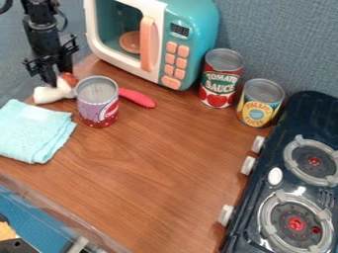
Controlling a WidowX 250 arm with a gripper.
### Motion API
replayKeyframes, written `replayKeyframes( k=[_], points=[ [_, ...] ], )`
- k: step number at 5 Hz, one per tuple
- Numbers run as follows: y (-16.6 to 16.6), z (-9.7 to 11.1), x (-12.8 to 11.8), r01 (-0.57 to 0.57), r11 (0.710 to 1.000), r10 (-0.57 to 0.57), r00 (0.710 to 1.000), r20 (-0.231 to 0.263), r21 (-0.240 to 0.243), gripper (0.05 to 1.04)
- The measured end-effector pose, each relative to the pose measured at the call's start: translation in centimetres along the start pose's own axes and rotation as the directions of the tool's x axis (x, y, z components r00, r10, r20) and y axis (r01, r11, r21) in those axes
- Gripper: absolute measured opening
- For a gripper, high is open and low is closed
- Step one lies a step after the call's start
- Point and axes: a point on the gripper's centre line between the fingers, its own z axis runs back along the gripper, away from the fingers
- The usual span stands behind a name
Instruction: Moved the mushroom to the lower right of the table
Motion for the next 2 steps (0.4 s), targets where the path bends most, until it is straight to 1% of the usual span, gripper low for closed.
replayKeyframes(
  k=[1, 2],
  points=[
    [0.24, -0.14, 0.18, 0.001, 1.0, -0.001, 1.0, 0.017, 0.009, 0.237],
    [0.35, 0.04, 0.05, 0.01, 1.0, -0.011, 1.0, 0.013, 0.016, 0.127]
  ],
)
